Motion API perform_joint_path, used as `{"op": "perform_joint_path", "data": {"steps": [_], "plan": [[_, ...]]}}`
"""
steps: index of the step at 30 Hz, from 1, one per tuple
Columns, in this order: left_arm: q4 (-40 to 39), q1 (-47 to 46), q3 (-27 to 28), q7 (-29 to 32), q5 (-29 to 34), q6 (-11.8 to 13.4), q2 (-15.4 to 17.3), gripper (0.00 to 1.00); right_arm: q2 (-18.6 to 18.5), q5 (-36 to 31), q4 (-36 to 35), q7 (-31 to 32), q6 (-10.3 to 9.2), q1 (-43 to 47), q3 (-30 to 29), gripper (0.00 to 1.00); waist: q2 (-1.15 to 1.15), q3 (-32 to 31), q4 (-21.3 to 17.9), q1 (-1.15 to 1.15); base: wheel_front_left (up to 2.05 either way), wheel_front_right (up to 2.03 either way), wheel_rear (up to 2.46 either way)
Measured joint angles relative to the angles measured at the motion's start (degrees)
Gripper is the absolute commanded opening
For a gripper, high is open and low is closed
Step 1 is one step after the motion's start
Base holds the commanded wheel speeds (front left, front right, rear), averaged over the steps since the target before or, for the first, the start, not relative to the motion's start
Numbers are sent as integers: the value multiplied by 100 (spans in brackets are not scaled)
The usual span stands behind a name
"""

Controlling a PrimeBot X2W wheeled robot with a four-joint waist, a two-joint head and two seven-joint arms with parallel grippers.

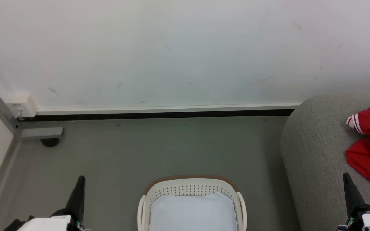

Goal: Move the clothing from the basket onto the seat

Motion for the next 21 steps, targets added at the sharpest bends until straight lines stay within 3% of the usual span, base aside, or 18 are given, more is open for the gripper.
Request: {"op": "perform_joint_path", "data": {"steps": [21], "plan": [[-3, -94, 45, 103, -414, -20, -1, 0, -2, 504, -31, 122, 0, -40, -46, 0, 0, 30, 48, 0, 0, 0, 0]]}}
